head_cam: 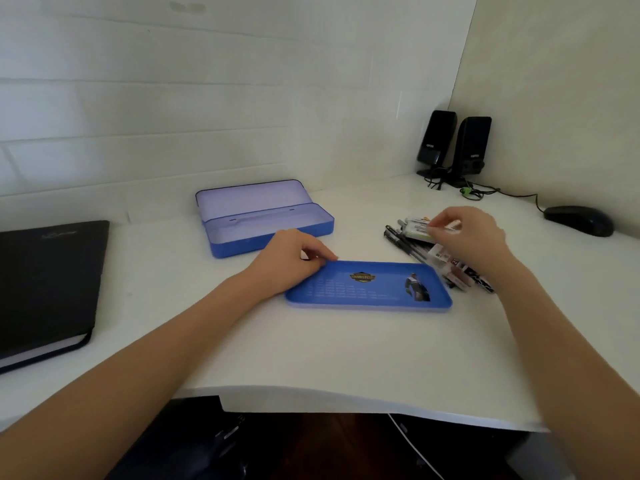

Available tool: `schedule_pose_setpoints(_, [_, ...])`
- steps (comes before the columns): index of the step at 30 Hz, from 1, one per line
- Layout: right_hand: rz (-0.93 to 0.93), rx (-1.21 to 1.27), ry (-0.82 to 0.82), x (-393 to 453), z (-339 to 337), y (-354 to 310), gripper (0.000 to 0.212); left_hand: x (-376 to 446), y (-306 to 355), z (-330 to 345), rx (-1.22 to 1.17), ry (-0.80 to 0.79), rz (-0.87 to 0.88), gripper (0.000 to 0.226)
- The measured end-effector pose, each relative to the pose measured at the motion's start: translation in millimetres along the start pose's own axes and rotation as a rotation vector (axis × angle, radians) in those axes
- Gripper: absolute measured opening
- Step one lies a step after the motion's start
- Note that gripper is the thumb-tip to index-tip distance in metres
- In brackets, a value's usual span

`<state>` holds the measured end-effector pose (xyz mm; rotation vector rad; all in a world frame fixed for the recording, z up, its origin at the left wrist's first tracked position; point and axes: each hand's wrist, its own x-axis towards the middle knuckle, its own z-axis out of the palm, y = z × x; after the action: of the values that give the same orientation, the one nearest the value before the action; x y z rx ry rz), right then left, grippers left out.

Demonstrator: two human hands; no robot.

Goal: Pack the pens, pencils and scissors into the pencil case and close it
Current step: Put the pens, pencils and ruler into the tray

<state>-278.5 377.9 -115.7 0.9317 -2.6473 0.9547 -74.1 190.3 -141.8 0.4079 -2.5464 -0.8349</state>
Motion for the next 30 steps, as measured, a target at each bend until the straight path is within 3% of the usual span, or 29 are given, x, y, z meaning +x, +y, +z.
schedule_pose_setpoints(3, [-0.134,-0.179,-0.06,-3.3,6.1,-8.8,0.013,10.1,2.1,5.3,-0.045,-0.022,-0.035,0.018])
schedule_pose_setpoints(6, [-0.148,-0.299,-0.164,-7.7,11.3,-12.3,0.014,12.7,-0.1,2.8,-0.109,-0.008,-0.053,0.013])
schedule_pose_setpoints(19, [-0.117,-0.406,-0.034,-11.6,22.6,-21.8,0.014,13.9,-4.2,5.6,-0.09,0.051,-0.089,0.013])
schedule_pose_setpoints(26, [-0.166,-0.247,0.044,-17.1,22.1,-27.1,0.011,12.1,-2.9,4.6,-0.098,0.055,-0.087,0.012])
schedule_pose_setpoints(30, [-0.265,0.218,-0.02,-23.0,16.4,-37.7,0.006,13.4,-4.4,5.5,-0.128,0.111,-0.076,0.012])
